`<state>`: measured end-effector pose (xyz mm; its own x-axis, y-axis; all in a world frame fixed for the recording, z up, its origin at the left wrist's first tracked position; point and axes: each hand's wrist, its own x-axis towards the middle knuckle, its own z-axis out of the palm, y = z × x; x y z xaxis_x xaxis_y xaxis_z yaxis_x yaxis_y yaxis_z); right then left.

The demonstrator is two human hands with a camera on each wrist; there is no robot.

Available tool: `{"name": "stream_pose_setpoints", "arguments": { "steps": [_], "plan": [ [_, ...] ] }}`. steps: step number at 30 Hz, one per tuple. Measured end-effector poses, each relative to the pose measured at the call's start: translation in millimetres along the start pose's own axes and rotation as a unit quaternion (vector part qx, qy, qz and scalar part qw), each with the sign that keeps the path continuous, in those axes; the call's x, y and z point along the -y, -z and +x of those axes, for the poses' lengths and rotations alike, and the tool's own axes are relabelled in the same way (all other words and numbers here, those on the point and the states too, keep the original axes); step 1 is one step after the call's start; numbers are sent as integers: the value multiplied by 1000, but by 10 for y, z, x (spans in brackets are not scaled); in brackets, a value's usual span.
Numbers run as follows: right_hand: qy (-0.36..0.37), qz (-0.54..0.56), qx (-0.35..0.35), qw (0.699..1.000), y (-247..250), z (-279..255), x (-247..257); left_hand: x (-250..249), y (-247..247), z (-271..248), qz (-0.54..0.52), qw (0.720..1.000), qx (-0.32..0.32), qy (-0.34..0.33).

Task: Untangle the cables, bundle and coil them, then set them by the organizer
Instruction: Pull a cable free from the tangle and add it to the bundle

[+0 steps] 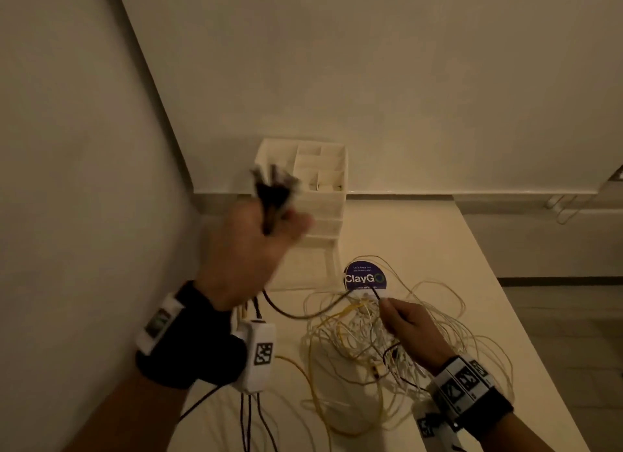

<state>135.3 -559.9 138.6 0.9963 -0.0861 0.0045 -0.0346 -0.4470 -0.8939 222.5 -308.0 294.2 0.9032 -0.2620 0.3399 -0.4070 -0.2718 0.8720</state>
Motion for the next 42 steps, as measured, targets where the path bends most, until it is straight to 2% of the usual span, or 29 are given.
{"name": "stream_pose_setpoints", "arguments": {
  "steps": [2, 4, 8, 12, 14, 16, 18, 22, 24, 27, 29, 32, 35, 38, 40, 42],
  "plan": [
    [21, 22, 21, 999, 44, 43, 186, 24, -416, -108, 59, 994, 88, 22],
    [43, 11, 51, 998, 97, 90, 361, 30, -757, -200, 44, 988, 144, 36],
    [48, -47, 77, 995, 350, 140, 438, -73, -1101, -235, 17, 983, 175, 62],
    [57, 24, 83, 995, 527, 89, 473, -141, -1162, -215, -4, 985, 171, 40],
    [67, 85, 84, 991, 528, 58, 479, -160, -1149, -203, -4, 989, 149, 18],
    [66, 110, 93, 987, 493, 29, 401, -233, -1083, -167, -5, 995, 101, 0],
    [58, 104, 93, 989, 452, -4, 223, -330, -927, -107, -8, 1000, 22, -7],
    [35, 93, 47, 994, 408, -63, -167, -516, -486, -22, 21, 993, -112, -39],
    [14, 91, 32, 995, 373, -61, -304, -520, -319, -31, 23, 987, -146, -59],
    [-17, 102, 2, 995, 308, -2, -378, -483, -245, -49, 71, 984, -153, -62],
    [-34, 122, -21, 992, 301, 52, -394, -445, -282, -73, 135, 981, -132, -48],
    [-14, 71, -18, 997, 365, 108, -313, -365, -358, -128, 244, 963, -94, -59],
    [32, 48, 28, 998, 442, 93, 14, -239, -559, -214, 243, 969, 40, -35],
    [61, 104, 68, 990, 485, 93, 399, -140, -892, -309, 225, 961, 158, -28],
    [60, 148, 67, 985, 508, 113, 546, -92, -1084, -344, 212, 960, 179, -29],
    [54, 194, 67, 977, 526, 127, 613, -49, -1162, -339, 195, 968, 153, -31]
  ]
}}
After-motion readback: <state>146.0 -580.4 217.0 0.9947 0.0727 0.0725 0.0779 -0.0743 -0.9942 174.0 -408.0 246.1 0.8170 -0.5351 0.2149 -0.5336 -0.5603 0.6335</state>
